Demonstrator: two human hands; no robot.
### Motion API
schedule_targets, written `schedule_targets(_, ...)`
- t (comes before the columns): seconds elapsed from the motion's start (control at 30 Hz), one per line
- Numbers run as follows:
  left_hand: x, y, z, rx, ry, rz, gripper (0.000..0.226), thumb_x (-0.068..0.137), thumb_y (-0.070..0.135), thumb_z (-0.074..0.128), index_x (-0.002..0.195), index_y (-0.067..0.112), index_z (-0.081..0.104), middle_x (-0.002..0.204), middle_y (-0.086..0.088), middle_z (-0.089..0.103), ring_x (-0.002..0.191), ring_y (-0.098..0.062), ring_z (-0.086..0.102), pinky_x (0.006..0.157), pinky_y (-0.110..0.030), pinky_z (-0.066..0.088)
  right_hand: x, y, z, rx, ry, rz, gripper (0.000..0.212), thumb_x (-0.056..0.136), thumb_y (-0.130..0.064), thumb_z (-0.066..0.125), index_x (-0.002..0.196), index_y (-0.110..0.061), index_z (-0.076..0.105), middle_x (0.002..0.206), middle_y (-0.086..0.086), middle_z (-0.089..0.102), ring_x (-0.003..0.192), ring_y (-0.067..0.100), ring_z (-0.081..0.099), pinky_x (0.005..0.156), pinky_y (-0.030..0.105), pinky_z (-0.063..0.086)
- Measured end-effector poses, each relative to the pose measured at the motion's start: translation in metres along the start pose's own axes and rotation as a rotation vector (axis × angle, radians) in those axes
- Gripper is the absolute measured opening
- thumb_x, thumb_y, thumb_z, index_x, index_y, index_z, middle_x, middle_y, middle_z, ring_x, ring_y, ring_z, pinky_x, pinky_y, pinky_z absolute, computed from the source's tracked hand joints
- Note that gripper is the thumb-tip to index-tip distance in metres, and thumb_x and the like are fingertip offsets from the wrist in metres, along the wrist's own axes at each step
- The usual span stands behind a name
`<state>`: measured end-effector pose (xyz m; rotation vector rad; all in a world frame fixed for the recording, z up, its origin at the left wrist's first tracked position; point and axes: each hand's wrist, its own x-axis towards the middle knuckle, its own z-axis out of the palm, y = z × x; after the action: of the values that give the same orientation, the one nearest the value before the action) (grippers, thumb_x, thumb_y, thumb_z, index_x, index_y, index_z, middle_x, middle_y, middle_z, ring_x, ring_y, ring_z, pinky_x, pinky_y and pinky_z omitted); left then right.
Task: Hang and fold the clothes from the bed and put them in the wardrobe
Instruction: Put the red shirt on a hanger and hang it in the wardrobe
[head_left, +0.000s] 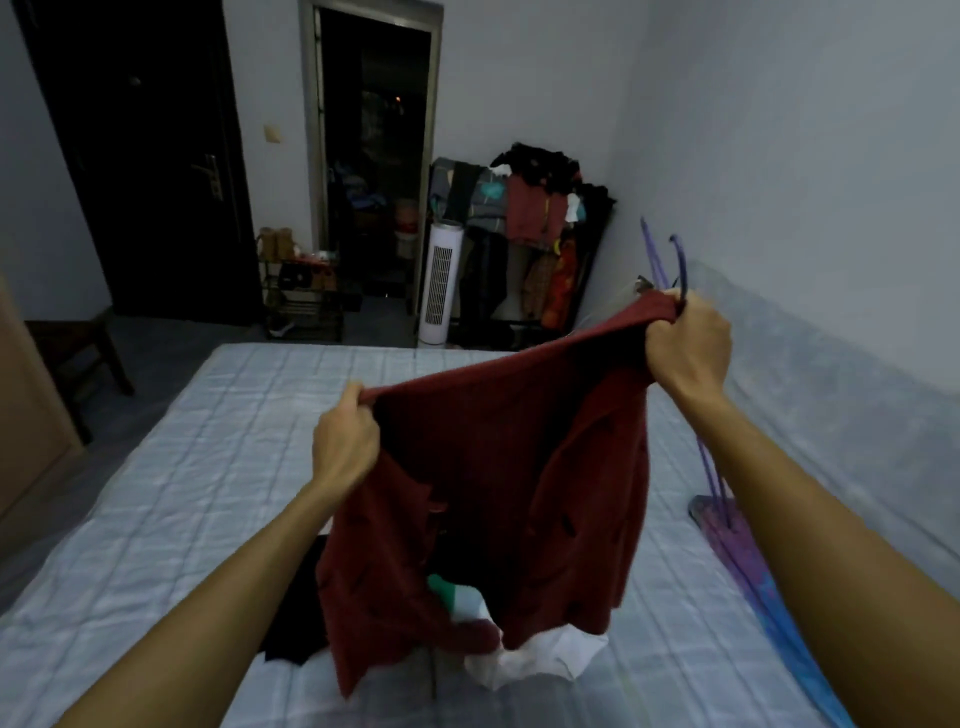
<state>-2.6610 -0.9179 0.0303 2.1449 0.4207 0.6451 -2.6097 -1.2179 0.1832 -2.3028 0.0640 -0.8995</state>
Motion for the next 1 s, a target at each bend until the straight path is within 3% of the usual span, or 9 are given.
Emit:
schedule_targets(0.13,0.018,0.062,-0.016,-0.082,0.157,0.296,0.008,0.095,0.015,0.046,0.094,0.015,0.054,0.079,-0.007,0.058,0.071,-0.023,0.051,0.064,-0.035,0.039,0.027,0.025,-0.045,-0.045,0.086,0.057,0.032,0.079,-0.006,0.048,0.107,-0.007,0.063,0.109,0.023,0.064,0.102,0.043,0.057,0.085,0.043,0.046)
schedule_targets(0.27,0.037,0.057,-0.026,0.381,-0.09,0.611,0.018,0.086,0.006,0.055,0.102,0.013,0.056,0.093,-0.01,0.056,0.081,-0.028,0.055,0.068,-0.04,0.046,0.041,0.059,-0.07,-0.053,0.08,0.109,0.027,0.082,-0.005,0.046,0.104,-0.006,0.062,0.107,0.022,0.064,0.099,0.041,0.058,0.078,0.038,0.045)
schedule_targets(0.37,0.03,0.04,-0.017,0.451,-0.139,0.355,0.017,0.083,0.004,0.052,0.093,0.014,0.06,0.091,-0.013,0.062,0.087,-0.035,0.059,0.068,-0.037,0.044,0.034,0.076,-0.061,-0.108,-0.004,0.02,0.033,0.079,-0.007,0.048,0.107,-0.012,0.064,0.107,0.021,0.064,0.097,0.042,0.058,0.081,0.044,0.047)
schedule_targets(0.53,-0.005,0.046,0.022,-0.162,-0.145,-0.091,0.029,0.085,0.014,0.044,0.097,0.024,0.068,0.091,-0.002,0.069,0.086,-0.025,0.063,0.077,-0.04,0.053,0.015,0.11,-0.039,-0.156,-0.191,0.075,0.019,0.078,-0.006,0.051,0.093,-0.01,0.061,0.094,0.018,0.064,0.082,0.038,0.056,0.068,0.036,0.042)
schedule_targets(0.7,-0.023,0.079,0.046,-0.127,-0.089,-0.074,0.018,0.083,0.013,0.046,0.078,0.019,0.062,0.073,0.0,0.061,0.07,-0.018,0.055,0.061,-0.029,0.041,-0.018,0.136,-0.007,0.034,-0.566,0.109,0.048,0.076,-0.012,0.064,0.123,-0.015,0.058,0.074,-0.001,0.056,0.071,0.021,0.055,0.066,0.032,0.041)
schedule_targets(0.77,-0.03,0.086,0.056,-0.043,-0.114,-0.08,0.018,0.082,0.011,0.047,0.081,0.013,0.064,0.074,-0.005,0.062,0.072,-0.022,0.056,0.063,-0.03,0.042,-0.035,0.131,0.005,0.184,-0.622,0.082,0.047,0.086,-0.018,0.061,0.132,-0.01,0.052,0.093,0.001,0.062,0.086,0.021,0.059,0.08,0.032,0.043)
schedule_targets(0.83,-0.034,0.087,0.065,0.029,-0.154,-0.103,0.017,0.081,0.011,0.048,0.081,0.008,0.064,0.073,-0.009,0.062,0.072,-0.026,0.057,0.062,-0.031,0.042,-0.053,0.123,0.014,0.277,-0.628,0.05,0.034,0.096,-0.027,0.051,0.12,-0.005,0.061,0.124,0.0,0.06,0.102,0.02,0.06,0.09,0.032,0.045)
schedule_targets(0.93,-0.033,0.081,0.068,0.107,-0.178,-0.133,0.015,0.08,0.011,0.048,0.08,0.01,0.063,0.07,-0.008,0.06,0.074,-0.028,0.058,0.058,-0.03,0.039,-0.073,0.113,0.014,0.52,-0.695,0.132,0.028,0.098,-0.025,0.048,0.112,-0.007,0.065,0.096,-0.002,0.071,0.068,0.014,0.064,0.057,0.022,0.048)
schedule_targets(1.0,-0.028,0.075,0.063,0.139,-0.158,-0.15,0.015,0.079,0.012,0.049,0.081,0.012,0.064,0.072,-0.007,0.062,0.075,-0.028,0.058,0.059,-0.03,0.041,-0.079,0.109,0.007,0.629,-0.729,0.164,0.023,0.097,-0.023,0.05,0.106,-0.01,0.068,0.088,0.001,0.072,0.069,0.017,0.069,0.051,0.023,0.05)
